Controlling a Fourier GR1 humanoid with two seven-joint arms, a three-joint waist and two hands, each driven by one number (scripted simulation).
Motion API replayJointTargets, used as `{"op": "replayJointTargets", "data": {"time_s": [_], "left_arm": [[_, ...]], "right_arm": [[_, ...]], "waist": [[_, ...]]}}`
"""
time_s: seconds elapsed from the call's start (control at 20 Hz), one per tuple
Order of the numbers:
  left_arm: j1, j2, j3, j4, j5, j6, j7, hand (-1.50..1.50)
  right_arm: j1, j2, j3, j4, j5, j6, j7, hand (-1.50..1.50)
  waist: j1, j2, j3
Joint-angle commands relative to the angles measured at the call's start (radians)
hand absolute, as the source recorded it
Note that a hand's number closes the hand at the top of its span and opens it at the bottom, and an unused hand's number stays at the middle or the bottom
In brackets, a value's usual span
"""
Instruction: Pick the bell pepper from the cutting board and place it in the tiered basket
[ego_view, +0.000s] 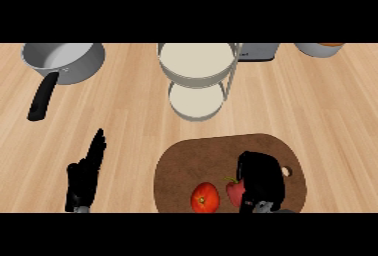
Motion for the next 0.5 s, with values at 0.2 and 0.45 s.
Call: {"op": "replayJointTargets", "data": {"time_s": [0.2, 0.45], "left_arm": [[0.02, 0.004, -0.001, -0.022, -0.008, -0.012, 0.039, 0.0], [0.022, 0.01, 0.031, 0.035, 0.013, -0.019, -0.01, 0.0]], "right_arm": [[-0.021, 0.055, -0.076, -0.067, -0.028, -0.115, 0.088, 1.5], [-0.056, 0.056, -0.105, -0.45, -0.126, -0.113, 0.213, 1.5]], "waist": [[0.0, 0.007, 0.003], [-0.021, -0.001, 0.001]]}}
